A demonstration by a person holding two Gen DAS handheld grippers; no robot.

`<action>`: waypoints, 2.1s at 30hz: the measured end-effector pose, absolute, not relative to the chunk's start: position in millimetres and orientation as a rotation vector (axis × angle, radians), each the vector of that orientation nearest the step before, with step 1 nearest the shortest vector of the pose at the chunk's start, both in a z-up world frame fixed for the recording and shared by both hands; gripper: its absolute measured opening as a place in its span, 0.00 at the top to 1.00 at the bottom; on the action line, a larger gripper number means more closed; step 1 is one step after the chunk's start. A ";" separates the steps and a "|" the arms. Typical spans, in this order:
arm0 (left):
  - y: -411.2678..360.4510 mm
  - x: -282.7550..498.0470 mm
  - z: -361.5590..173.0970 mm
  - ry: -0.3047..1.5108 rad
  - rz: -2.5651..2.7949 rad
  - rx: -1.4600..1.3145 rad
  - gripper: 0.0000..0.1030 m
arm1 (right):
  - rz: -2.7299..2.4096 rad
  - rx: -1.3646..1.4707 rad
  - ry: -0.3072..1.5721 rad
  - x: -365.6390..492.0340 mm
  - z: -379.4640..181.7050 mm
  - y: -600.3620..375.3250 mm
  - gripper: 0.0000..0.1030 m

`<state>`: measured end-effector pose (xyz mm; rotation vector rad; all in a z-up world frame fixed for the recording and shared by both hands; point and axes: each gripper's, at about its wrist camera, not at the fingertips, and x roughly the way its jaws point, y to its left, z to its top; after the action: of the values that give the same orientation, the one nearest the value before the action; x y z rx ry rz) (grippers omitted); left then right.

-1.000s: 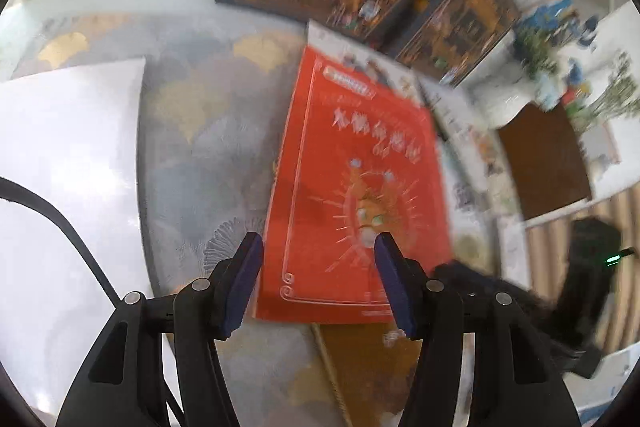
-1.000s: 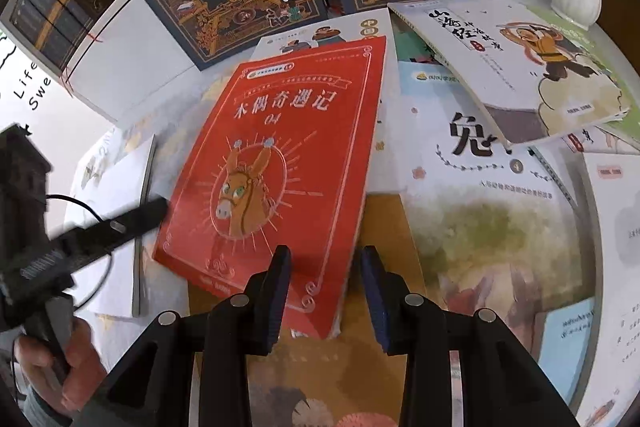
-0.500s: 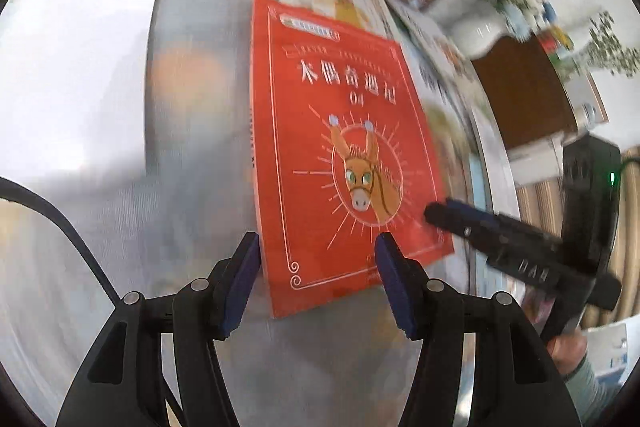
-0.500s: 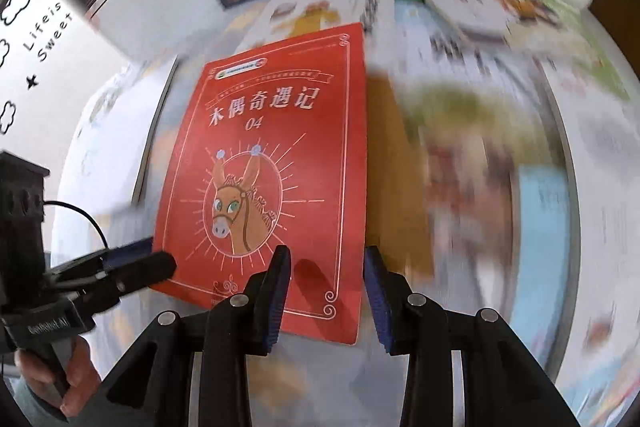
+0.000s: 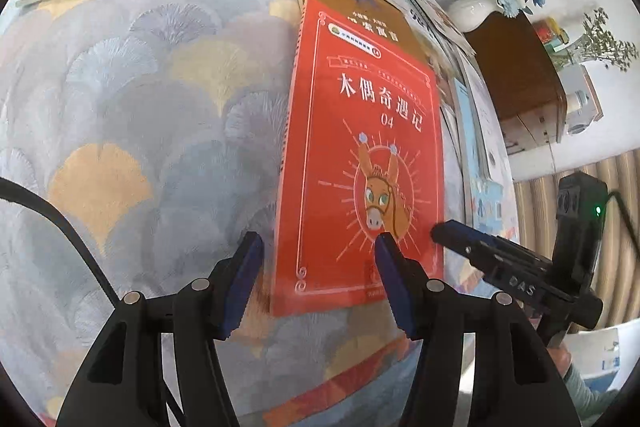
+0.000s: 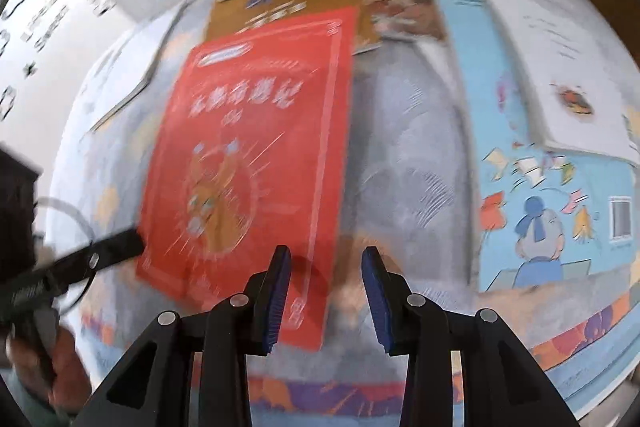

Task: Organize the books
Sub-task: 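Close the left fingers on the red book's edge and lift it, then carry the red book beside the white booklet and lower it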

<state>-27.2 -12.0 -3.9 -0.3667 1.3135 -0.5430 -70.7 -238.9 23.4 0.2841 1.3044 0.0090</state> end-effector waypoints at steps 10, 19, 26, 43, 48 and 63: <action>-4.6 -38.3 15.4 1.225 -0.625 -0.470 0.47 | 0.057 0.298 1.247 -74.9 20.9 -225.3 0.64; 10.0 -36.1 9.3 1.236 -0.626 -0.664 0.87 | 0.076 0.347 1.232 -77.5 21.3 -233.3 0.64; -10.0 -43.4 -8.8 1.310 -0.614 -0.634 0.87 | 0.074 0.339 1.226 -78.4 21.9 -232.6 0.64; -14.2 -8.5 4.2 1.319 -0.796 -1.073 0.88 | 0.264 1.174 1.227 -98.3 -15.7 -302.4 0.28; -15.8 -9.2 -1.5 1.350 -0.798 -1.116 0.89 | 0.312 1.232 1.180 -81.9 -19.8 -294.2 0.45; -41.2 -21.3 33.4 1.282 -0.664 -0.380 0.84 | 0.160 0.562 1.148 -76.9 54.2 -251.2 0.73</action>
<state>-21.3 -41.2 33.4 -0.3799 1.2824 -0.6636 -76.9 -251.2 54.2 0.5621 1.1480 0.1602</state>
